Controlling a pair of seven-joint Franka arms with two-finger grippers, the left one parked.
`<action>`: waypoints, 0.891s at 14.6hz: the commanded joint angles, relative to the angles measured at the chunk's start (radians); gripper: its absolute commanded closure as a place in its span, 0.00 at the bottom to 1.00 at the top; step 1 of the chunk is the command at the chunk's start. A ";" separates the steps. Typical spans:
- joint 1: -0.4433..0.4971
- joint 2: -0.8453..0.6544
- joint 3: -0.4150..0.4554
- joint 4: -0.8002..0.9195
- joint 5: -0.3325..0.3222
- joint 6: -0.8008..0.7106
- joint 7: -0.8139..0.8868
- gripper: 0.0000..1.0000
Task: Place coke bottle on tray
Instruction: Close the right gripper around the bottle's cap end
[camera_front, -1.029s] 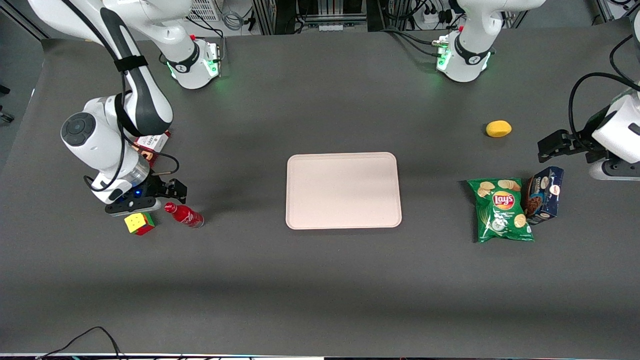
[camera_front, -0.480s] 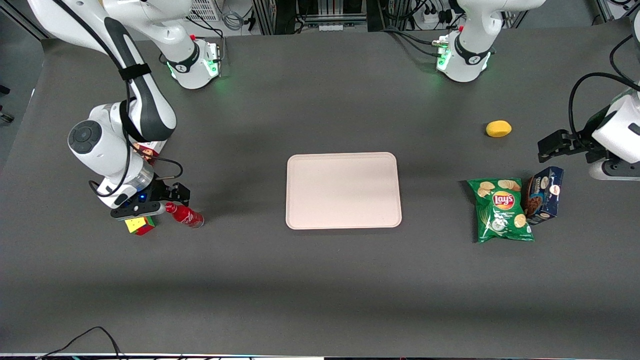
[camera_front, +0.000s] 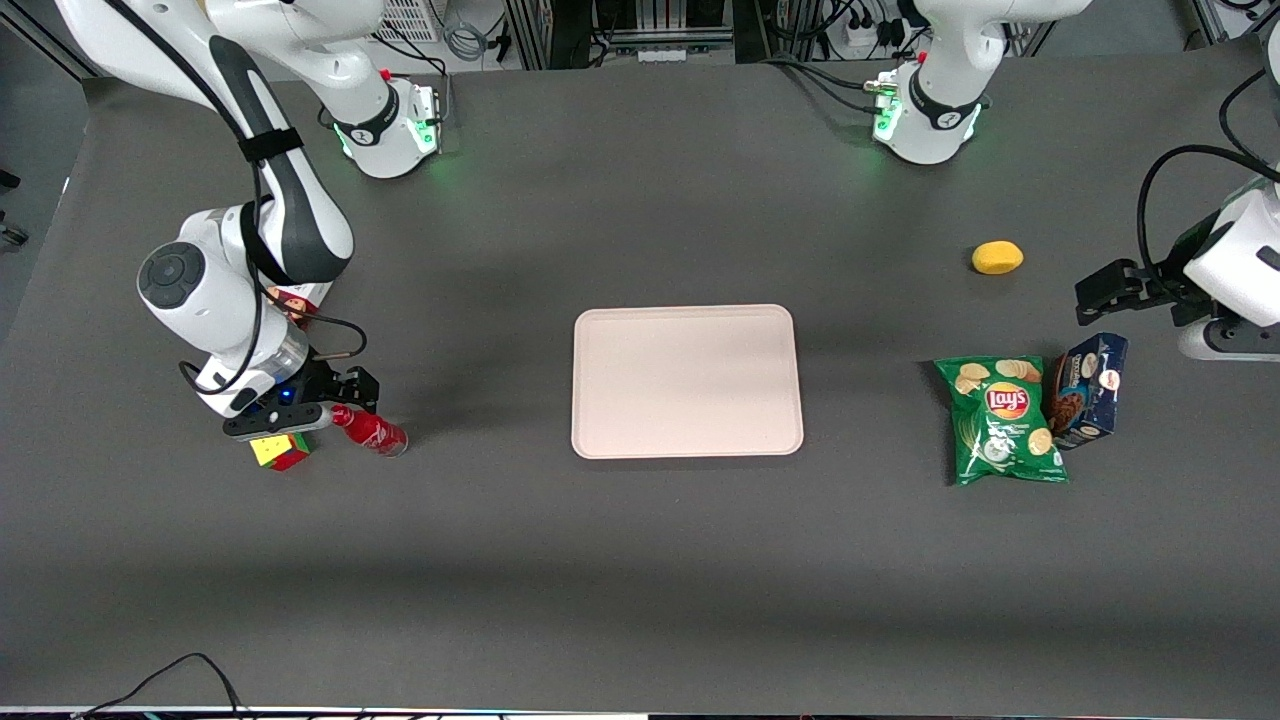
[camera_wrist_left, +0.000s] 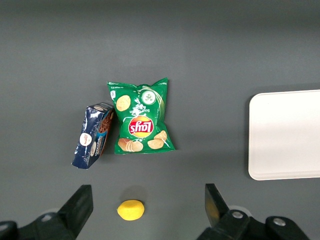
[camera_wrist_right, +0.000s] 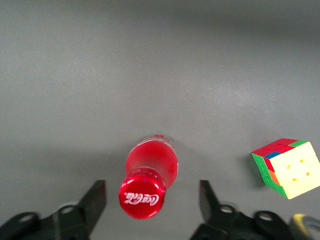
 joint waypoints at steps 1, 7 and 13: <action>0.000 0.005 0.009 0.009 0.019 0.002 -0.039 0.78; 0.000 0.002 0.014 0.015 0.019 -0.008 -0.042 1.00; 0.000 -0.011 0.015 0.154 0.019 -0.216 -0.042 1.00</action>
